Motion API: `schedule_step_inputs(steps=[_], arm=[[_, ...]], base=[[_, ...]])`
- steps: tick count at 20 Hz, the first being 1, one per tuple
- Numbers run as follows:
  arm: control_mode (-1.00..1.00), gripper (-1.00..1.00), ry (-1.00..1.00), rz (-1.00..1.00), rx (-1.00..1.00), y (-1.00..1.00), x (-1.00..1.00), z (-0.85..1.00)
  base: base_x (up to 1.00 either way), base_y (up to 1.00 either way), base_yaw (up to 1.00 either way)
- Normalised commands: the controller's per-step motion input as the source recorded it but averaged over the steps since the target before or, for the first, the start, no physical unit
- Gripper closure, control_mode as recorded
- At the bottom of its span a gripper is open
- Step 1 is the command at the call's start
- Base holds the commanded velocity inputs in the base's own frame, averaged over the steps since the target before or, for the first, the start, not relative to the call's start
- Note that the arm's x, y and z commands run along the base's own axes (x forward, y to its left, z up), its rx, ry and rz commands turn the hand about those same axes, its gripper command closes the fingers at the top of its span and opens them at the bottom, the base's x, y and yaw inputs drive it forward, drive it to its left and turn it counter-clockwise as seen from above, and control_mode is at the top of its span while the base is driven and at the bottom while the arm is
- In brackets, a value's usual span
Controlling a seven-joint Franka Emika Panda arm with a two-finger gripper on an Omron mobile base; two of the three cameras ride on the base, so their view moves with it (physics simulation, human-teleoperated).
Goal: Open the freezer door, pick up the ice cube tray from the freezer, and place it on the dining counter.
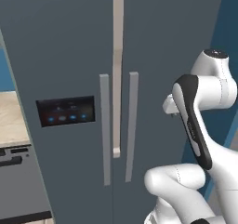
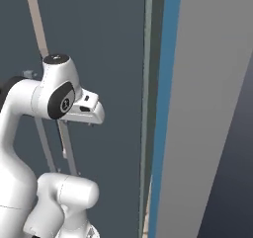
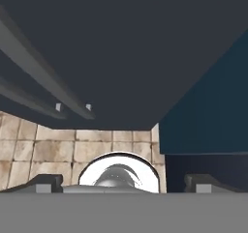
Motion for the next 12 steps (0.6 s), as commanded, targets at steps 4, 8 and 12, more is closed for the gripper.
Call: schedule_step_inputs(steps=[4,8,12], arm=[[1.0,-1.0,0.0,0.0,0.0,0.0,0.0,0.0],[1.0,-1.0,0.0,0.0,0.0,0.0,0.0,0.0],[1.0,-1.0,0.0,0.0,0.0,0.0,0.0,0.0]], base=[[0.35,-0.24,0.01],[0.37,-0.11,0.0],[0.2,-0.29,0.03]])
